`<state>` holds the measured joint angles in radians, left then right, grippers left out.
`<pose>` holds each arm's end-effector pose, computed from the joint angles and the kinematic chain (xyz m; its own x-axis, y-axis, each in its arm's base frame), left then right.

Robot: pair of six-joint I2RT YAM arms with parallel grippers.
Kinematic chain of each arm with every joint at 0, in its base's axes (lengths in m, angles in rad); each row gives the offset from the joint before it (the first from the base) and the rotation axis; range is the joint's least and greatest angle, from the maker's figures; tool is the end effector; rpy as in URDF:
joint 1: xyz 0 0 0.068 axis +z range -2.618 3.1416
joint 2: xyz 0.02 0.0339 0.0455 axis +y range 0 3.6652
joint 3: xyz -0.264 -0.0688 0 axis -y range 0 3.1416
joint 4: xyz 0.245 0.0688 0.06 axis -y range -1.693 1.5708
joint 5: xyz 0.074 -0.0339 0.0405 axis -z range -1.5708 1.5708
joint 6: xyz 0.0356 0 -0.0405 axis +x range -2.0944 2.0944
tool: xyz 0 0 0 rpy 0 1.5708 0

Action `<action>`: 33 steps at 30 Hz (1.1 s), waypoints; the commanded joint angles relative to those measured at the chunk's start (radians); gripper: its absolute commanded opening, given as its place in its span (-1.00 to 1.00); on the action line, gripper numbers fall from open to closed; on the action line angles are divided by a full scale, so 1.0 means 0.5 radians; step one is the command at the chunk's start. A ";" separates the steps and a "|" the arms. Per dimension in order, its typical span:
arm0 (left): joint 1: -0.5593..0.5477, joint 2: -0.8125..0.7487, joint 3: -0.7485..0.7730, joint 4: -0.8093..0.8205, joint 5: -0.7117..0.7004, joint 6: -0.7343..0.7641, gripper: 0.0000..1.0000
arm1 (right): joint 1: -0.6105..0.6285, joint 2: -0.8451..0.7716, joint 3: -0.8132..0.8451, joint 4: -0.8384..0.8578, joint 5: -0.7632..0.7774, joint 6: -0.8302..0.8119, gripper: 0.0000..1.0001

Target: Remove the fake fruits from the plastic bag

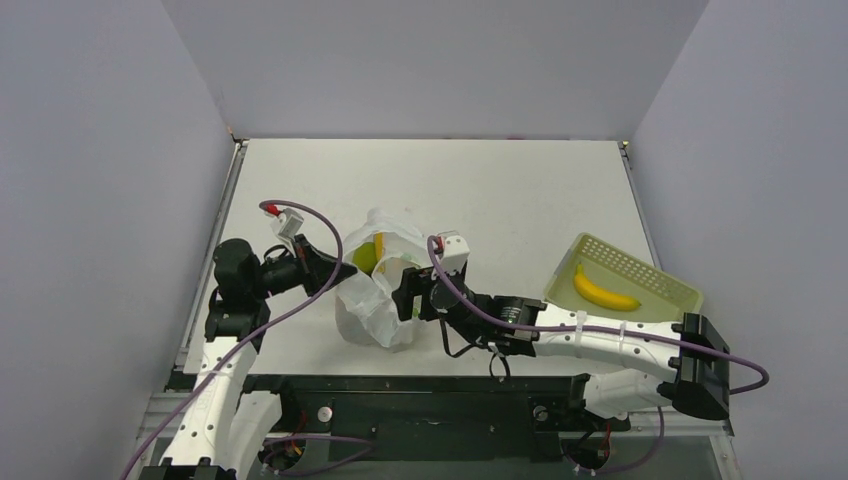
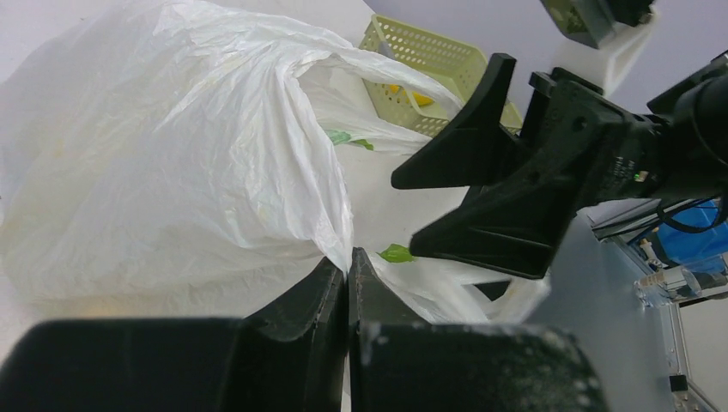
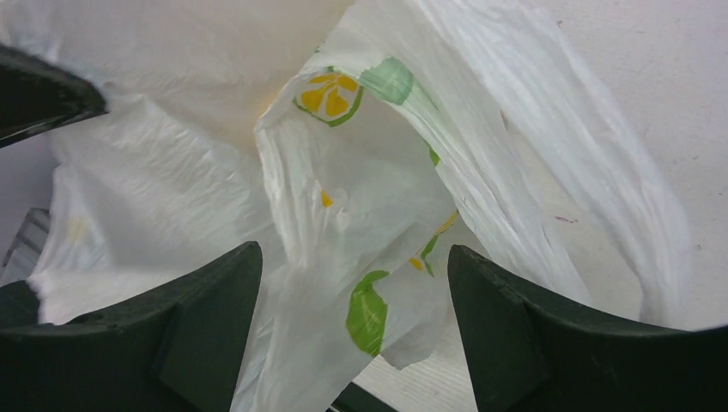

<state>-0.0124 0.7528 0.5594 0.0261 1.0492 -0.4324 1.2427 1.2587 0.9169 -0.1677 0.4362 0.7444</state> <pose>0.1694 -0.0330 0.2905 -0.5120 -0.2025 -0.8348 0.7120 0.4436 -0.5443 0.1053 0.2627 0.2873 -0.6164 0.0949 -0.7817 -0.4372 0.7845 0.4399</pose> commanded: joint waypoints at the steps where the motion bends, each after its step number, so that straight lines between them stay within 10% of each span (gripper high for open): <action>1: -0.017 -0.076 0.024 0.056 0.003 0.049 -1.00 | -0.109 0.058 0.047 0.043 -0.170 -0.010 0.49; 14: -0.051 -0.094 0.016 0.082 0.002 0.033 -1.00 | -0.046 0.351 0.070 0.359 -0.132 -0.059 0.26; 19: -0.058 -0.128 0.050 -0.037 -0.069 0.114 -1.00 | -0.145 0.220 -0.110 0.236 0.217 -0.055 -0.85; 21: -0.058 -0.186 0.071 -0.167 -0.150 0.168 -1.00 | -0.223 0.073 -0.250 0.220 0.349 -0.085 -0.95; 33: -0.035 -0.335 0.098 -0.317 -0.338 0.304 -1.00 | -0.812 -0.387 -0.725 0.264 -0.073 -0.294 -1.00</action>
<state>-0.0376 0.5858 0.5617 -0.1234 0.9051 -0.3126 0.8555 1.0840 0.5804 -0.0532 0.4625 0.6163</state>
